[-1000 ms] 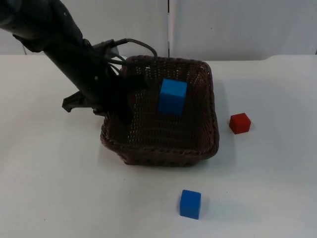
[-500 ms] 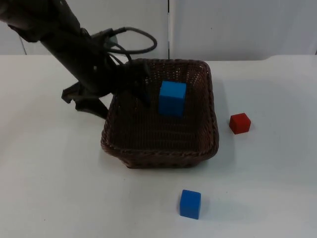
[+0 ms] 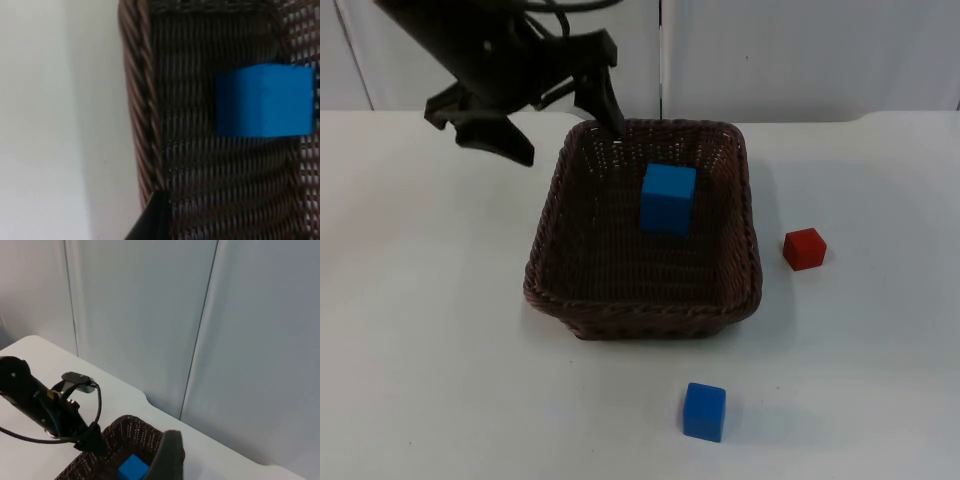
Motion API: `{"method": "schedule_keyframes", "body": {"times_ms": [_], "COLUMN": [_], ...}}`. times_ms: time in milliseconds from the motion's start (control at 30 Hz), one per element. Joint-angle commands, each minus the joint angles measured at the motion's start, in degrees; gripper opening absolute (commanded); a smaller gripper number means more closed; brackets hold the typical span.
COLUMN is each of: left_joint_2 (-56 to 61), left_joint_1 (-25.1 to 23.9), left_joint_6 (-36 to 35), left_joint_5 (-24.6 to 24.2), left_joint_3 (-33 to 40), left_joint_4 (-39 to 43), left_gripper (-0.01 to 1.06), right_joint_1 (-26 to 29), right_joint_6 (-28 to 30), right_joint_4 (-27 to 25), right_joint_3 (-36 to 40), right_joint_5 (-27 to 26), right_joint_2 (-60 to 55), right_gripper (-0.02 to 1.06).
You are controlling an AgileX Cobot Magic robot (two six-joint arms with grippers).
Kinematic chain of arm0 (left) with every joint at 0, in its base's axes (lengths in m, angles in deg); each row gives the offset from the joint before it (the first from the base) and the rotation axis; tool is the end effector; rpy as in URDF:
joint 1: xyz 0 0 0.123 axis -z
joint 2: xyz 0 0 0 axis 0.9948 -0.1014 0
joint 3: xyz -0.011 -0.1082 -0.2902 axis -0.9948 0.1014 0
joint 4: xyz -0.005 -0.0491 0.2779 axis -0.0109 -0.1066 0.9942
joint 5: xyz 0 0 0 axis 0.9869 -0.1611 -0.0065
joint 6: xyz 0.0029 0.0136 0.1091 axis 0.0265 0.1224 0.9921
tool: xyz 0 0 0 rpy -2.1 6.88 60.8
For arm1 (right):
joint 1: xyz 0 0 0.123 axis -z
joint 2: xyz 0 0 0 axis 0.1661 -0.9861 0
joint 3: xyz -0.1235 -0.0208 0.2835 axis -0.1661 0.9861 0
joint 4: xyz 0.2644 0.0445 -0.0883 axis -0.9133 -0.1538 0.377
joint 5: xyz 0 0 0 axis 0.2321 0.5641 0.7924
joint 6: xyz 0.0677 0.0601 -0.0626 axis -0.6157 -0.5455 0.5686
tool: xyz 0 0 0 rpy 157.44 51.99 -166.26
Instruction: Pick up the basket with the left hand and place the largest block into the basket with the right hand.
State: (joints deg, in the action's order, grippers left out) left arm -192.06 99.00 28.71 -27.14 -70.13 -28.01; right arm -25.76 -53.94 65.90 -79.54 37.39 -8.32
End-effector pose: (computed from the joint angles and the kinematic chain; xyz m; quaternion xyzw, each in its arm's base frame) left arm 0.4523 -0.1583 0.1877 0.0312 0.9558 -0.2247 0.1868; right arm 0.1627 0.0999 0.6118 -0.2584 0.7702 0.0998 0.5745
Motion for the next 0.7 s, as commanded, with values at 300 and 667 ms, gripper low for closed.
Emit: {"method": "schedule_keyframes", "body": {"times_ms": [300,667], "left_joint_2": [6.57,15.49], "left_joint_1": [-0.01,0.70], "left_joint_6": [-0.14,3.18], "left_joint_5": [-2.04,0.20], "left_joint_3": [3.41,12.06], "left_joint_4": [0.83,0.96], "left_gripper": [0.87,0.87], "right_joint_1": [0.27,0.27], "right_joint_6": [0.27,0.27], "right_joint_4": [0.12,-3.39], "right_joint_3": [0.14,0.14], "right_joint_5": [-0.07,1.96], "right_joint_2": [0.28,0.28], "right_gripper": [0.73,0.73]}}
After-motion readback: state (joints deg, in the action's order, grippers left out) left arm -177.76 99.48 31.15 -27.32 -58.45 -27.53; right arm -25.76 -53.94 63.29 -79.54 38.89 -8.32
